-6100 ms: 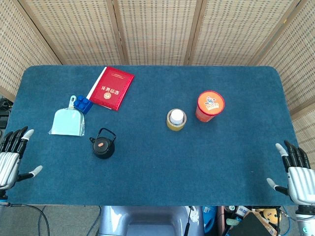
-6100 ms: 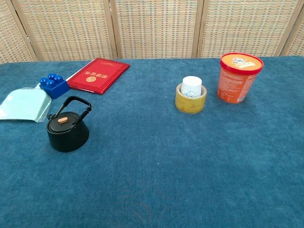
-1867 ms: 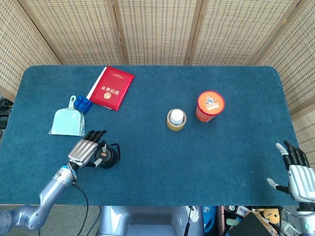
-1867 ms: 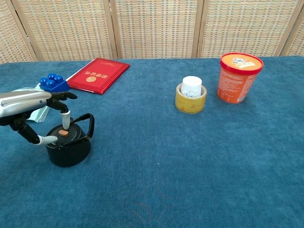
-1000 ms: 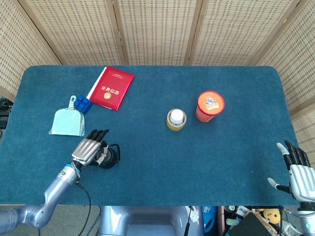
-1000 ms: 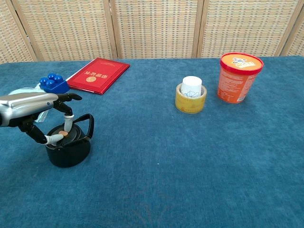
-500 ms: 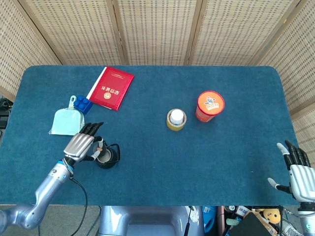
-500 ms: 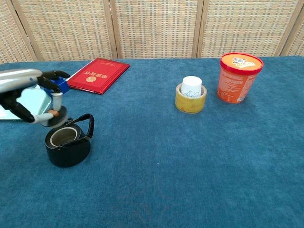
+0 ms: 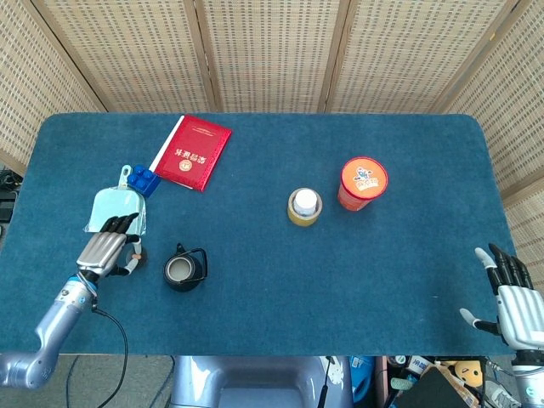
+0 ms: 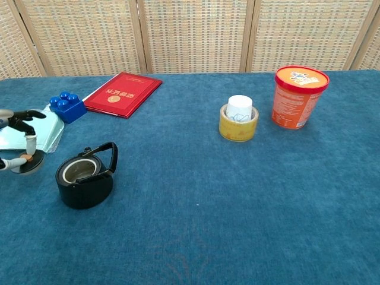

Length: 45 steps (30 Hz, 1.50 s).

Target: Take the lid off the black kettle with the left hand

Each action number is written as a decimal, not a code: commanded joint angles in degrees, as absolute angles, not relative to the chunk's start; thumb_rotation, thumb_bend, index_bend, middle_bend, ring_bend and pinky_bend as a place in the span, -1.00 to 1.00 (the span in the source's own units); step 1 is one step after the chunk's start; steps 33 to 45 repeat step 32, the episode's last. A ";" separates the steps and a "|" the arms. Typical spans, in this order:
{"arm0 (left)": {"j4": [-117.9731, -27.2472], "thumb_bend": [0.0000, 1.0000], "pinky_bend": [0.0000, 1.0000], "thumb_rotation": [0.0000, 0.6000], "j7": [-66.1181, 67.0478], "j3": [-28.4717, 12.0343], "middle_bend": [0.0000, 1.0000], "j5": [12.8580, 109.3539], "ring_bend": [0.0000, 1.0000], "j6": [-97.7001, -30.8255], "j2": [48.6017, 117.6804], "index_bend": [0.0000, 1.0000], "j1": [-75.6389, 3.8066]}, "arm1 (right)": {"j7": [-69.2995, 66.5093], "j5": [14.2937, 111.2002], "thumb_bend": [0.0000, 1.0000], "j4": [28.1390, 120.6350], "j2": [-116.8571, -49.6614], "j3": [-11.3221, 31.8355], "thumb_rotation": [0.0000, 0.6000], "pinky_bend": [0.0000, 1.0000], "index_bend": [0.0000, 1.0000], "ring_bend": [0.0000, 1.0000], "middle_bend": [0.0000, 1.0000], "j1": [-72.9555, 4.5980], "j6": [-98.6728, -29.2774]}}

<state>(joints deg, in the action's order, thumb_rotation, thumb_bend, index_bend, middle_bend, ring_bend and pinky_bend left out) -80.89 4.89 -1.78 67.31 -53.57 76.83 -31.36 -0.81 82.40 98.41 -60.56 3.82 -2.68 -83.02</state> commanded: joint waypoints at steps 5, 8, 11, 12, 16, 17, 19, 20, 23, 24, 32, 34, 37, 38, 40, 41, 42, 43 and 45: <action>-75.09 -0.17 -1.00 1.00 0.91 -1.53 -1.00 69.54 -1.00 -51.45 80.66 0.08 -31.02 | -0.97 82.23 -1.00 98.32 -60.48 3.84 1.00 -1.00 -1.00 -1.00 -1.00 -2.75 -82.82; -76.56 -0.21 -1.00 1.00 1.63 -1.56 -1.00 69.10 -1.00 -50.40 79.64 -0.57 -31.25 | -1.20 82.31 -1.00 98.37 -60.34 3.83 1.00 -1.00 -1.00 -1.00 -1.00 -2.72 -82.87; -79.05 -0.42 -1.00 1.00 2.88 -1.72 -1.00 68.60 -1.00 -50.36 77.62 -1.00 -31.23 | -1.48 82.33 -1.00 98.35 -60.27 3.85 1.00 -1.00 -1.00 -1.00 -1.00 -2.68 -82.95; -80.02 -0.48 -1.00 1.00 3.48 -1.81 -1.00 68.42 -1.00 -50.57 76.87 -1.00 -31.19 | -1.57 82.37 -1.00 98.36 -60.25 3.85 1.00 -1.00 -1.00 -1.00 -1.00 -2.67 -82.99; -85.68 -0.52 -1.00 1.00 3.75 -3.05 -1.00 69.58 -1.00 -55.30 72.80 -1.00 -29.79 | -1.68 82.52 -1.00 98.40 -60.20 3.84 1.00 -1.00 -1.00 -1.00 -1.00 -2.57 -83.23; -87.09 -0.52 -1.00 1.00 3.64 -3.18 -1.00 70.32 -1.00 -56.88 71.74 -1.00 -29.19 | -1.62 82.55 -1.00 98.40 -60.22 3.83 1.00 -1.00 -1.00 -1.00 -1.00 -2.57 -83.26; -89.69 -0.52 -1.00 1.00 3.61 -3.62 -1.00 71.84 -1.00 -60.75 69.62 -1.00 -27.76 | -1.49 82.62 -1.00 98.41 -60.27 3.80 1.00 -1.00 -1.00 -1.00 -1.00 -2.57 -83.28; -90.57 -0.52 -1.00 1.00 3.71 -3.73 -1.00 72.38 -1.00 -62.29 68.92 -1.00 -27.15 | -1.44 82.66 -1.00 98.41 -60.29 3.79 1.00 -1.00 -1.00 -1.00 -1.00 -2.57 -83.30; -94.69 -0.55 -1.00 1.00 5.24 -3.69 -1.00 74.61 -1.00 -71.10 65.64 -1.00 -22.91 | -1.13 82.76 -1.00 98.38 -60.44 3.78 1.00 -1.00 -1.00 -1.00 -1.00 -2.57 -83.43; -96.02 -0.56 -1.00 1.00 6.15 -3.27 -1.00 75.03 -1.00 -73.31 64.76 -1.00 -21.51 | -1.07 82.76 -1.00 98.37 -60.48 3.80 1.00 -1.00 -1.00 -1.00 -1.00 -2.54 -83.50; -100.35 -0.55 -1.00 1.00 9.07 -0.86 -1.00 74.93 -1.00 -79.77 62.19 -1.00 -15.03 | -1.16 83.30 -1.00 98.45 -60.45 3.71 1.00 -1.00 -1.00 -1.00 -1.00 -2.39 -83.99; -100.35 -0.55 -1.00 1.00 9.07 -0.86 -1.00 74.93 -1.00 -79.77 62.19 -1.00 -15.03 | -1.16 83.30 -1.00 98.45 -60.45 3.71 1.00 -1.00 -1.00 -1.00 -1.00 -2.39 -83.99; -100.35 -0.55 -1.00 1.00 9.07 -0.86 -1.00 74.93 -1.00 -79.77 62.19 -1.00 -15.03 | -1.16 83.30 -1.00 98.45 -60.45 3.71 1.00 -1.00 -1.00 -1.00 -1.00 -2.39 -83.99; -100.35 -0.55 -1.00 1.00 9.07 -0.86 -1.00 74.93 -1.00 -79.77 62.19 -1.00 -15.03 | -1.16 83.30 -1.00 98.45 -60.45 3.71 1.00 -1.00 -1.00 -1.00 -1.00 -2.39 -83.99; -100.35 -0.55 -1.00 1.00 9.07 -0.86 -1.00 74.93 -1.00 -79.77 62.19 -1.00 -15.03 | -1.16 83.30 -1.00 98.45 -60.45 3.71 1.00 -1.00 -1.00 -1.00 -1.00 -2.39 -83.99; -100.35 -0.55 -1.00 1.00 9.07 -0.86 -1.00 74.93 -1.00 -79.77 62.19 -1.00 -15.03 | -1.16 83.30 -1.00 98.45 -60.45 3.71 1.00 -1.00 -1.00 -1.00 -1.00 -2.39 -83.99; -100.35 -0.55 -1.00 1.00 9.07 -0.86 -1.00 74.93 -1.00 -79.77 62.19 -1.00 -15.03 | -1.16 83.30 -1.00 98.45 -60.45 3.71 1.00 -1.00 -1.00 -1.00 -1.00 -2.39 -83.99; -100.35 -0.55 -1.00 1.00 9.07 -0.86 -1.00 74.93 -1.00 -79.77 62.19 -1.00 -15.03 | -1.16 83.30 -1.00 98.45 -60.45 3.71 1.00 -1.00 -1.00 -1.00 -1.00 -2.39 -83.99; -100.35 -0.55 -1.00 1.00 9.07 -0.86 -1.00 74.93 -1.00 -79.77 62.19 -1.00 -15.03 | -1.16 83.30 -1.00 98.45 -60.45 3.71 1.00 -1.00 -1.00 -1.00 -1.00 -2.39 -83.99</action>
